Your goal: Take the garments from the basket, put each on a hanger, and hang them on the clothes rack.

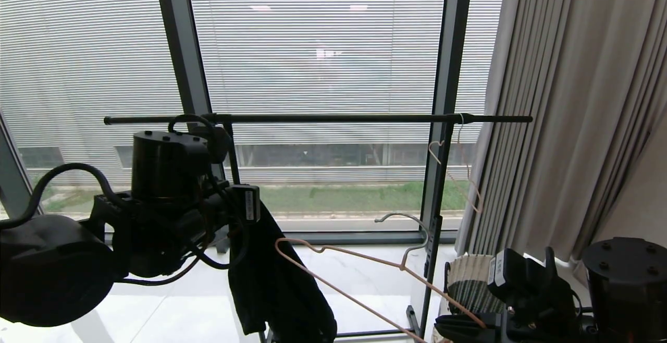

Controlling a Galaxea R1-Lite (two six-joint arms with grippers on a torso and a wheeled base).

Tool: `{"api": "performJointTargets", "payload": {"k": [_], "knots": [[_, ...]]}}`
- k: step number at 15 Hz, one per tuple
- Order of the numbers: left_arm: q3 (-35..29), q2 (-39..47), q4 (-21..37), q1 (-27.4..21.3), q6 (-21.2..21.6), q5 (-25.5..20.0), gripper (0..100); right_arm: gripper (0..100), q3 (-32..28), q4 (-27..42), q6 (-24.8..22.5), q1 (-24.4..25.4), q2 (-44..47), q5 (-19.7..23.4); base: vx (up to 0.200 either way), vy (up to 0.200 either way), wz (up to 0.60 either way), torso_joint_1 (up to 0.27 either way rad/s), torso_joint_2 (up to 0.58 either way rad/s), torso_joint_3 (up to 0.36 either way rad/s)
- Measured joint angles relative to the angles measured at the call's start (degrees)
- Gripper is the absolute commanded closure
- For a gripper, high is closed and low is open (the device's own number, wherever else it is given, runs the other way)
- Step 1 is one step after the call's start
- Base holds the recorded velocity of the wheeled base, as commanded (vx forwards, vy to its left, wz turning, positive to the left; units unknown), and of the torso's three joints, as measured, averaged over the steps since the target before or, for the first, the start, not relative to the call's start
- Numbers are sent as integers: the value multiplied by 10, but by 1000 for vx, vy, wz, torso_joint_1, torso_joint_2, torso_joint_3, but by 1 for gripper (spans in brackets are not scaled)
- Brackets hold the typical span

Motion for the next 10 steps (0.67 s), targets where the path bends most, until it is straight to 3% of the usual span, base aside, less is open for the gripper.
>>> {"api": "performJointTargets", "payload": {"k": [7, 10], "knots": [[-3, 28, 0, -47, 5, 1, 100, 100, -5, -47, 0, -33, 24, -1, 0, 0, 0, 0, 0, 0], [-5, 29, -1, -52, 5, 1, 100, 100, -5, -48, -2, -25, 27, 1, 0, 0, 0, 0, 0, 0]]}}
